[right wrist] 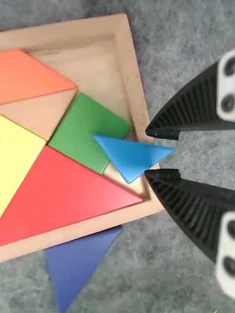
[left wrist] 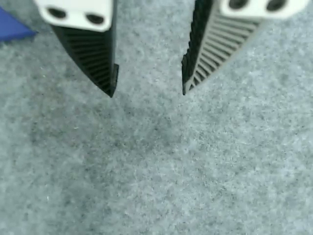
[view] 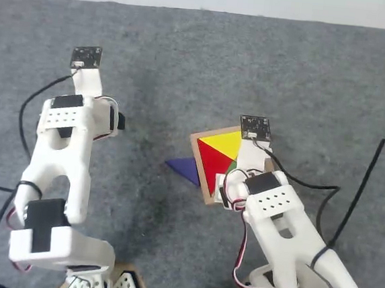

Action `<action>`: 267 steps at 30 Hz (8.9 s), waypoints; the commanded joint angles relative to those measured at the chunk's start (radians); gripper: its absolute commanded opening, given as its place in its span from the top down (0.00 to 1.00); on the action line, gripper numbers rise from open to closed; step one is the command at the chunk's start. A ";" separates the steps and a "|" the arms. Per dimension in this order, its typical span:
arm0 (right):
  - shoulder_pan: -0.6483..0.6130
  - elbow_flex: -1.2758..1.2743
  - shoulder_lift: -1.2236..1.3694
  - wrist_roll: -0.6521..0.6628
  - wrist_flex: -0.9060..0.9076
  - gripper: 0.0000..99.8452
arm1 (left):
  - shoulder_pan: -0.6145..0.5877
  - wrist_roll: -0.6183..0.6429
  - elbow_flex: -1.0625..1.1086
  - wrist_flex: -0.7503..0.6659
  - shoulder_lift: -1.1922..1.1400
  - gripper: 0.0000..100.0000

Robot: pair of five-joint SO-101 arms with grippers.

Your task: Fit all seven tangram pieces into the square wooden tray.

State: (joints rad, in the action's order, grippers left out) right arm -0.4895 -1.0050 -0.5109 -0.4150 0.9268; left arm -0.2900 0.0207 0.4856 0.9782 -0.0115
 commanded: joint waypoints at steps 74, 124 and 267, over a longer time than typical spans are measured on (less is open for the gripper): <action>-0.033 0.078 0.067 -0.086 -0.128 0.90 | -0.002 -0.008 -0.041 -0.025 0.044 0.79; 0.209 0.307 0.070 -0.092 0.042 0.90 | 0.002 -0.008 -0.039 -0.025 0.044 0.79; 0.869 -0.121 0.028 0.443 -0.242 0.90 | 0.766 -0.338 -0.329 0.147 -0.229 0.81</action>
State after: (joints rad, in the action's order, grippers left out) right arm 0.3698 -1.1538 -0.4818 0.0176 0.7012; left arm 0.4849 -0.3690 0.2309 1.1500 -0.2524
